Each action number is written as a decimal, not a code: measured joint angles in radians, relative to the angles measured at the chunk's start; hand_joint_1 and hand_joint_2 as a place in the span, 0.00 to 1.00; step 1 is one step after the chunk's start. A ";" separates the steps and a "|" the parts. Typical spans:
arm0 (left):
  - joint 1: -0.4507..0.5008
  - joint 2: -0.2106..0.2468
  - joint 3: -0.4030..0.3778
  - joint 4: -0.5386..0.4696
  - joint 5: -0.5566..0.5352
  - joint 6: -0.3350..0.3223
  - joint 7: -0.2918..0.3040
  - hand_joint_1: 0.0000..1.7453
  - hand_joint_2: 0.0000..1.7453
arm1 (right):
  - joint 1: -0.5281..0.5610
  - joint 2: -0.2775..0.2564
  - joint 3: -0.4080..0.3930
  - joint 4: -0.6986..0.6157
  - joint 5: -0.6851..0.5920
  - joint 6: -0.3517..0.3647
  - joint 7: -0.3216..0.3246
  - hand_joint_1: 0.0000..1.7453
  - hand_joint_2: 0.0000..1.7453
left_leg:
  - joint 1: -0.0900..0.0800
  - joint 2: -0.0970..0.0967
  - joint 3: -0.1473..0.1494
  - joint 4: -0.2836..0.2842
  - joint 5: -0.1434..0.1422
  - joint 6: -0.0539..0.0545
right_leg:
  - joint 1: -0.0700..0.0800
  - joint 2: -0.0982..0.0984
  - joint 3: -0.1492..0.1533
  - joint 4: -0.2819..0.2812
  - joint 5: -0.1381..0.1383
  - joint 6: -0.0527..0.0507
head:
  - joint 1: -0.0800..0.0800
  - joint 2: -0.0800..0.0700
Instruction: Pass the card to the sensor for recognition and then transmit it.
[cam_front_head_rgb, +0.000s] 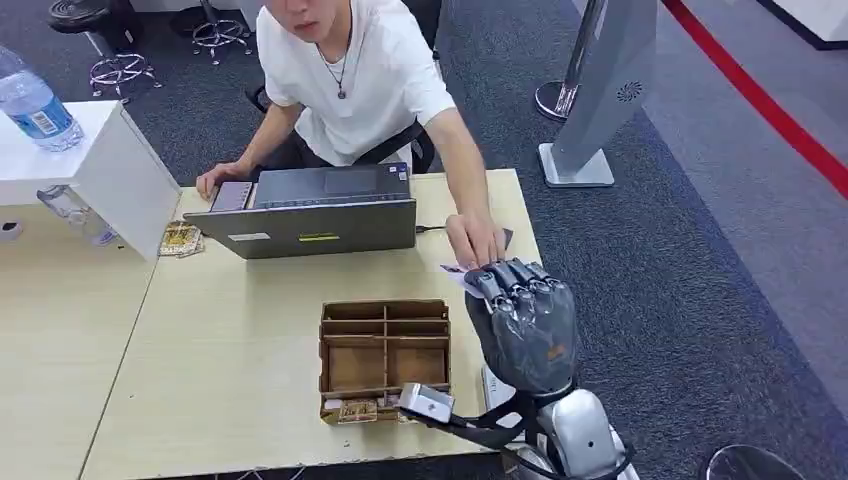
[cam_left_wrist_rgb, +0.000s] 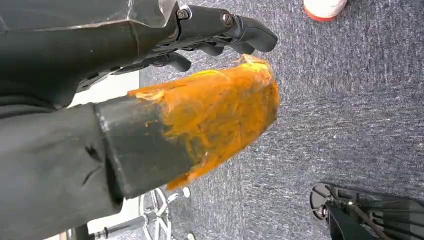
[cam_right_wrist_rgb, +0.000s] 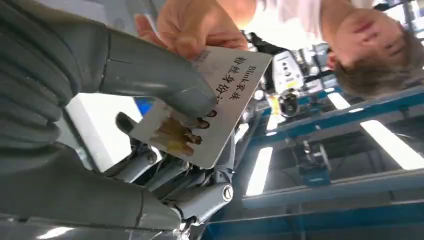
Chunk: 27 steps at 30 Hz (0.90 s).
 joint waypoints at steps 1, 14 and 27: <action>0.000 0.000 0.000 0.000 0.000 0.000 0.000 0.00 0.00 | 0.007 0.005 -0.006 -0.005 -0.011 0.000 -0.023 1.00 1.00 | 0.000 0.000 0.000 0.000 0.000 0.000 | 0.000 0.000 0.000 0.000 0.000 0.000 | 0.000 0.000; 0.002 -0.006 0.000 0.000 0.014 0.002 -0.002 0.00 0.00 | 0.078 0.068 -0.081 -0.021 -0.118 0.000 -0.186 1.00 1.00 | 0.000 0.000 0.000 0.000 0.000 0.000 | 0.000 0.000 0.000 0.000 0.000 0.000 | 0.000 0.000; 0.003 -0.014 0.000 0.000 0.061 0.019 -0.019 0.00 0.00 | 0.193 0.015 -0.099 0.033 -0.614 0.011 -0.103 1.00 1.00 | 0.000 0.000 0.000 0.000 0.000 0.000 | 0.000 0.000 0.000 0.000 0.000 0.000 | 0.000 0.000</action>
